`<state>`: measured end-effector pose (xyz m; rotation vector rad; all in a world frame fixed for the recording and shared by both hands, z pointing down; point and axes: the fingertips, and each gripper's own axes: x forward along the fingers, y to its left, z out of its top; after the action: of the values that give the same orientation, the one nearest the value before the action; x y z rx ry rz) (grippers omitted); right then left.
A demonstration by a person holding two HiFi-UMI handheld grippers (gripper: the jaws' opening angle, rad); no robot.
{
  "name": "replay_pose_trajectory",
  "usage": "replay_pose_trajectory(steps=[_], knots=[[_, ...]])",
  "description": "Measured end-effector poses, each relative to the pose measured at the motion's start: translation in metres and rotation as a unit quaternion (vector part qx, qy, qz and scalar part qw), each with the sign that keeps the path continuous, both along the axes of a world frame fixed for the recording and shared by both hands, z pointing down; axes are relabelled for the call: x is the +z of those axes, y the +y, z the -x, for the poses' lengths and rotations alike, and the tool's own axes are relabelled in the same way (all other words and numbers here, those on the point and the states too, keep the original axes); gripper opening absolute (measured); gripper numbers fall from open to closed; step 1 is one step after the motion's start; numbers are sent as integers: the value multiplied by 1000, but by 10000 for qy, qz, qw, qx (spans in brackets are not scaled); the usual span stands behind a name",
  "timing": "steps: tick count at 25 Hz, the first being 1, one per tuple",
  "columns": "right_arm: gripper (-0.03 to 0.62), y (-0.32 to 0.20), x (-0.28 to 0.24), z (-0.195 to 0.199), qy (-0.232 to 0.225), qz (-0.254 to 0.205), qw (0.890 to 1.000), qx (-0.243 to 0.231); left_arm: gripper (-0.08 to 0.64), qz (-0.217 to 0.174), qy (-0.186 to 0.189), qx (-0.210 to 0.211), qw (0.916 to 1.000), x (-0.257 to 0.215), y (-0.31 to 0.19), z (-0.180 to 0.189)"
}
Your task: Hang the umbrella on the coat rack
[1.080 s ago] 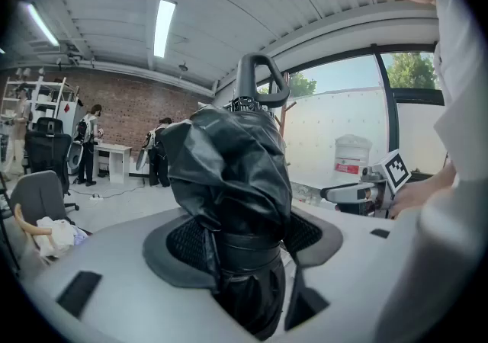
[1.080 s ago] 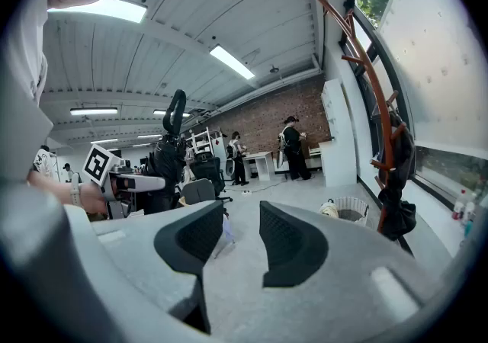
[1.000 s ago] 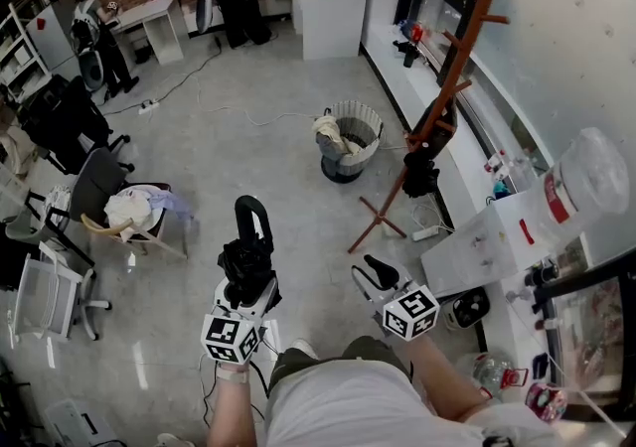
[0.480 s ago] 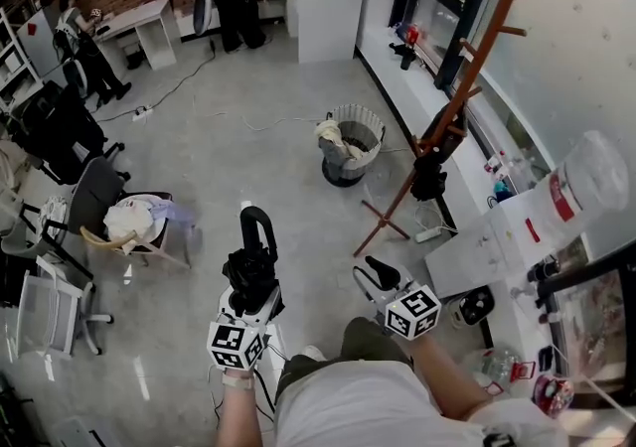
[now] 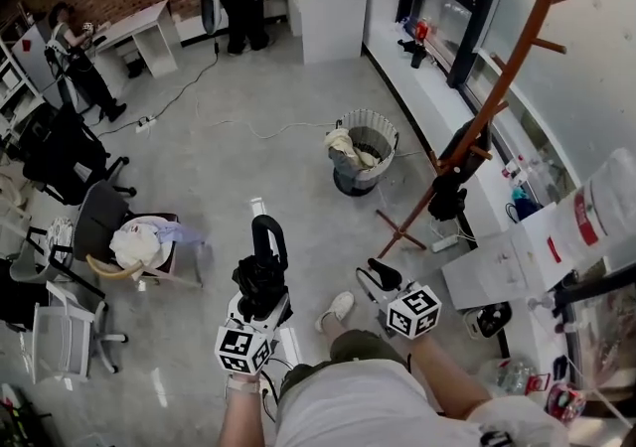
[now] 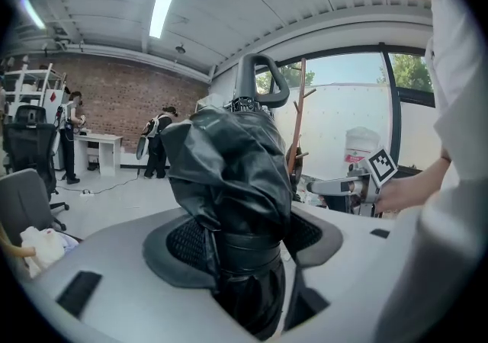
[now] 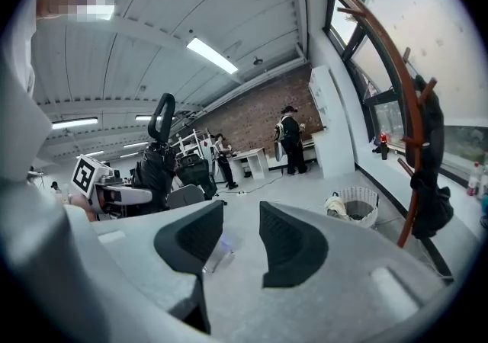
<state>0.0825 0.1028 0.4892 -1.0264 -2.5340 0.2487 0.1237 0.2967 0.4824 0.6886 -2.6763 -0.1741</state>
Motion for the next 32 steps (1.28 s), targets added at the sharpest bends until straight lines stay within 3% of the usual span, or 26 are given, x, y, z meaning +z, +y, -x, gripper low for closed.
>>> replay_pose_trajectory(steps=[6,15,25,32], knots=[[144,-2,2,92,32,71,9999,71,264,-106,67,198,9997,-4,-12,101],[144,-40,-11,210,-134,21,9976,682,264,-14,-13,600,9982,-12,-30,237],[144,-71,-7,253,-21,-50,9889,1483,264,-34,89,1482,9889,-3,-81,319],[144,-100,-3,274,95,-132,9682,2496,264,-54,163,2564,9664,4,-125,377]])
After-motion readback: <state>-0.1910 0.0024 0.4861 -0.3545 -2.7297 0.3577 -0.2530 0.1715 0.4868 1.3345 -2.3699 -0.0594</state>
